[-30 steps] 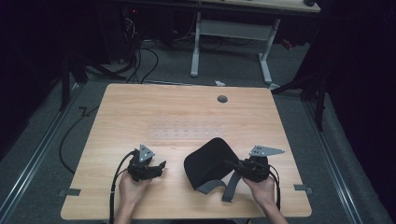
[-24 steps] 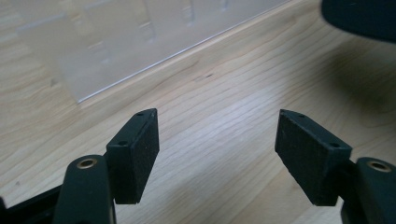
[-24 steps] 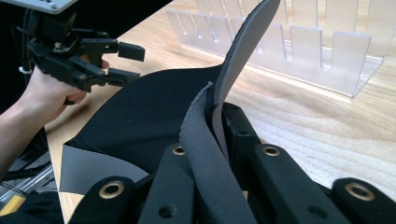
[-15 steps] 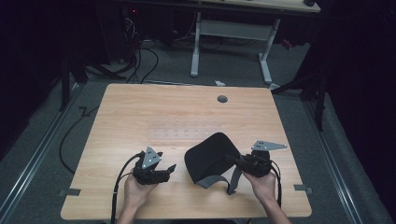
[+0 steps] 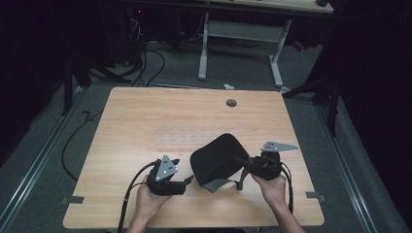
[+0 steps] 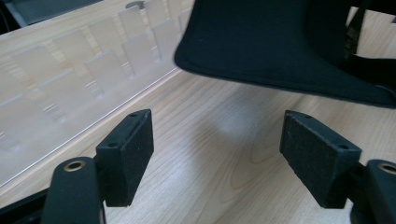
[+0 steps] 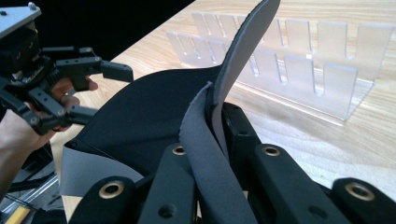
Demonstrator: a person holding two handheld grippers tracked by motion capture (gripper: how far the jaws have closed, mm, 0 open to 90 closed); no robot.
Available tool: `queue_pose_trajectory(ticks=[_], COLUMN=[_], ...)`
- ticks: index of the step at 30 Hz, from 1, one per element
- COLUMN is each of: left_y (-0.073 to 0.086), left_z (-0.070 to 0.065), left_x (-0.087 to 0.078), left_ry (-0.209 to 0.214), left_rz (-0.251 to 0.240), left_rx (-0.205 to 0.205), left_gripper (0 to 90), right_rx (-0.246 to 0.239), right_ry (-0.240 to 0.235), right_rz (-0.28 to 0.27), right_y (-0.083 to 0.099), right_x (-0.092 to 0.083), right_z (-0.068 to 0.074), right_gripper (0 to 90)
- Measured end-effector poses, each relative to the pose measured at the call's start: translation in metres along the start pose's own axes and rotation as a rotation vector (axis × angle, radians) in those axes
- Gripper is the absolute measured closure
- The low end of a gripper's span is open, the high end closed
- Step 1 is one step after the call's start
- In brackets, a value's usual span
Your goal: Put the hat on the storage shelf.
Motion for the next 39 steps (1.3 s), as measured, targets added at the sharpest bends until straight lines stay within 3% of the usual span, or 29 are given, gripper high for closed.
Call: queue_pose_trajectory(ticks=[7,17,21,26,32,36,37,39], left_y=[0.000,0.003,0.004,0.006,0.008,0.006,0.005,0.005], left_z=[-0.008,-0.013,-0.015,-0.017,-0.018,-0.019,-0.021,-0.025], left_x=[0.002,0.002,0.002,0.004,0.006,0.006,0.005,0.005], left_ry=[0.030,0.043,0.051,0.054,0.030,0.022,0.045,0.052], left_rz=[0.009,0.006,0.008,0.021,0.029,0.027,0.016,0.012], left_rx=[0.006,0.067,0.068,0.077,0.102,0.123,0.112,0.126], left_gripper=[24.3,25.2,25.2,25.3,25.2,28.5,33.0,37.8], right_rx=[-0.005,0.001,0.005,0.000,-0.006,-0.002,-0.003,0.002], right_ry=[-0.003,0.020,0.017,0.008,-0.003,-0.022,-0.026,-0.046], right_rz=[0.021,0.074,0.082,0.090,0.084,0.077,0.076,0.080], right_y=[-0.004,-0.004,-0.004,-0.004,-0.005,-0.007,-0.008,-0.009], right_x=[0.005,0.010,0.011,0.014,0.014,0.015,0.015,0.019], right_z=[0.003,0.003,0.003,0.004,0.007,0.010,0.011,0.014], right_gripper=[83.7,83.7,83.7,83.6,83.7,83.6,83.6,83.6])
Point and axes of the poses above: each handheld gripper's, and its own axes: x roughly forward along the jaws, y roughly out of its underside, z roughly to its left, the point moved 1 cm from there along x, roughly forward along the jaws, and after that the axes turned 2 degrees about -z, right-handed, at the moved point
